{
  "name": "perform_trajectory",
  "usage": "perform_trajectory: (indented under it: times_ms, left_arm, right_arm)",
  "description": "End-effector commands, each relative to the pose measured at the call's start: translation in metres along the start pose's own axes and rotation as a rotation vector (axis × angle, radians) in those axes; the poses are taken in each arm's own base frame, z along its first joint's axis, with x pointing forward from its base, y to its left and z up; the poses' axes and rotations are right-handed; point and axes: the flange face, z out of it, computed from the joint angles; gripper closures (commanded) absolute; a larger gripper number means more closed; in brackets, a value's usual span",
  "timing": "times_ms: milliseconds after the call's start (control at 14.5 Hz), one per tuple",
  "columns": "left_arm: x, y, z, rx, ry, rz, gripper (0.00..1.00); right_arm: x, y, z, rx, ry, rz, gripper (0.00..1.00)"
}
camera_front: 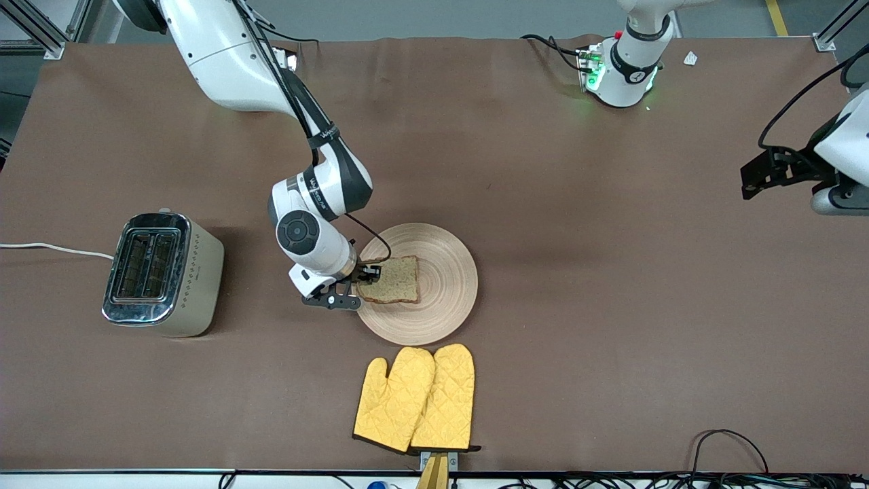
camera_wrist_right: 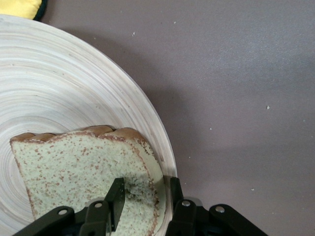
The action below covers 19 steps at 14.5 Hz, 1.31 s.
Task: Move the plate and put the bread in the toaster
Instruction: 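Grasp the bread slice with the right gripper while the left gripper withdraws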
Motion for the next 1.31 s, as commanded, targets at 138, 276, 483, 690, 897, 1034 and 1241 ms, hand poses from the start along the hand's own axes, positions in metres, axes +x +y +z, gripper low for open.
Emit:
perform_trajectory:
  times_ms: [138,276,483,690,897,1034,1241]
  left_arm:
    - [-0.025,-0.011,-0.029,0.025,0.027,-0.007,0.0]
    - [-0.034,-0.018,-0.032,-0.005,0.018,-0.027,0.0]
    - [-0.049,-0.016,-0.029,-0.036,-0.009,-0.026,0.0]
    - [-0.066,-0.013,-0.03,-0.054,-0.012,0.047,0.0]
    - [-0.073,-0.007,-0.029,-0.051,-0.016,0.041,0.0]
    - [-0.077,-0.004,-0.028,-0.05,-0.022,0.035,0.0]
    - [-0.081,-0.003,-0.031,-0.051,-0.034,0.021,0.0]
  right_arm:
    - [0.001,-0.004,0.003,0.01,0.001,0.013,0.66]
    - [0.001,-0.004,0.003,0.01,0.001,0.011,0.72]
    - [0.0,-0.004,0.003,0.008,0.001,0.009,0.88]
    - [0.0,-0.004,0.003,0.007,-0.001,0.006,0.98]
    - [0.002,-0.004,-0.004,-0.002,-0.003,-0.013,0.99]
    - [0.011,-0.006,-0.027,-0.028,-0.037,-0.023,0.99]
    - [0.027,0.0,-0.079,-0.214,-0.048,-0.11,1.0]
